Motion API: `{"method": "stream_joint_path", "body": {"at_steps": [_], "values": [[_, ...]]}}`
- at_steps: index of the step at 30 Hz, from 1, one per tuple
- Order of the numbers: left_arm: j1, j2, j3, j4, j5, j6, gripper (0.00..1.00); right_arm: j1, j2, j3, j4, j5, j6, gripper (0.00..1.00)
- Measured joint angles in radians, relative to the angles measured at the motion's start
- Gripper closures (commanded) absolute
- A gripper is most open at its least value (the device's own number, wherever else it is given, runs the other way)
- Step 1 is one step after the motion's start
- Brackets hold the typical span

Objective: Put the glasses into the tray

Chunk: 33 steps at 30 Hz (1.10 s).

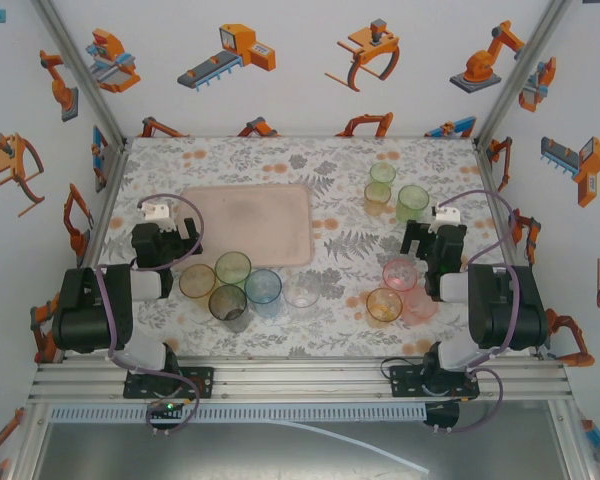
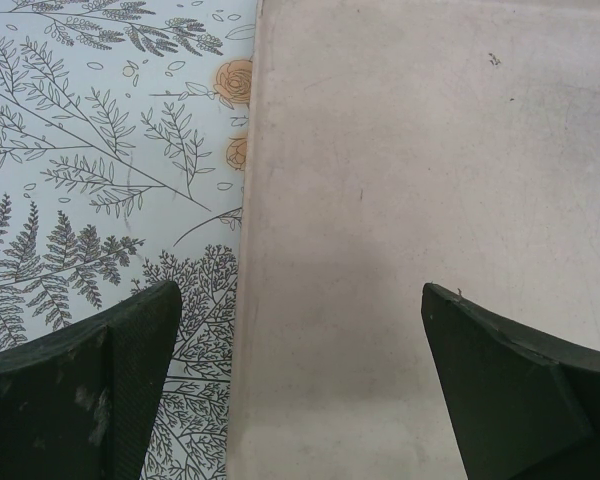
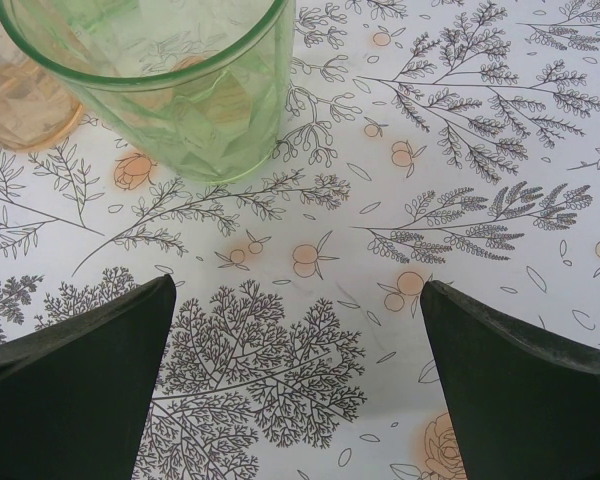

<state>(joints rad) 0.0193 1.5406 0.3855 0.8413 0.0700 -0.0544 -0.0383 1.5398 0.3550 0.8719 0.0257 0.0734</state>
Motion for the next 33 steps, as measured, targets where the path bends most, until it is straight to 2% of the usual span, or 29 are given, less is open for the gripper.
{"method": "stream_joint_path", "body": {"at_steps": [25, 33], "values": [[0.000, 0.000, 0.000, 0.000, -0.002, 0.000, 0.03, 0.000, 0.000, 0.002, -0.004, 0.031, 0.002, 0.01], [0.000, -0.026, 0.022, -0.076, -0.061, -0.002, 0.03, 0.000, 0.000, 0.002, -0.004, 0.031, 0.002, 0.01]]}}
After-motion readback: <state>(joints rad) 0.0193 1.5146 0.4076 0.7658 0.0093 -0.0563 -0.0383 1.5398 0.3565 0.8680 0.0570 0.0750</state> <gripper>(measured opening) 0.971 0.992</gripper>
